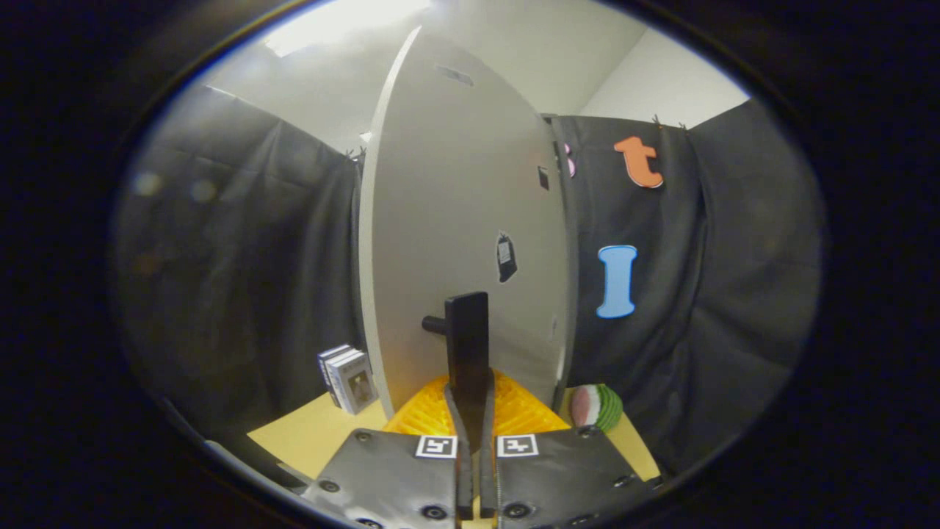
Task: Open the shoe cabinet door, grab the shoes and put them into the shoe cabinet, then close the shoe cabinet door.
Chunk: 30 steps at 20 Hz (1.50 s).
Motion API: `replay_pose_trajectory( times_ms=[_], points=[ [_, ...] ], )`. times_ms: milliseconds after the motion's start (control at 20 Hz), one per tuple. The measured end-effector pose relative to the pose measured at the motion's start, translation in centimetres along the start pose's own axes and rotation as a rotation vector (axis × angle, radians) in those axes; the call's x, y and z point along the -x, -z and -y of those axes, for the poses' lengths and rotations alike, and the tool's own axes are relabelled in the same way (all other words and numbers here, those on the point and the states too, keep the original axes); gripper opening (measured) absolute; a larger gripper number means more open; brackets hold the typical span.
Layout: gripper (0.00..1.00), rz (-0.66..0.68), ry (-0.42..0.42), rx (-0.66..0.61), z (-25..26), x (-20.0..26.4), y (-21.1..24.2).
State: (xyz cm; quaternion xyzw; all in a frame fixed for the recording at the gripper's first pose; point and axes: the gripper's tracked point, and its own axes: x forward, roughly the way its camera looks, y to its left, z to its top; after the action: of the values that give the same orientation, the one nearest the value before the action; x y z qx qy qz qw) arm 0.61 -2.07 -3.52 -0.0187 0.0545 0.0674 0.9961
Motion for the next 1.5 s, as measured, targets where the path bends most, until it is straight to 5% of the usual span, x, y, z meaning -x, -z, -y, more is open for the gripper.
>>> replay_pose_trajectory(
  times_ms=[550, 1100, 1500],
  points=[
    [0.03, 0.009, 0.179, -0.076, 12.4, 2.5, -0.4],
    [0.02, -0.01, 0.077, -0.05, 14.9, 2.6, -0.4],
    [0.02, 0.002, 0.13, -0.058, 14.7, 5.8, -0.1]
  ],
)
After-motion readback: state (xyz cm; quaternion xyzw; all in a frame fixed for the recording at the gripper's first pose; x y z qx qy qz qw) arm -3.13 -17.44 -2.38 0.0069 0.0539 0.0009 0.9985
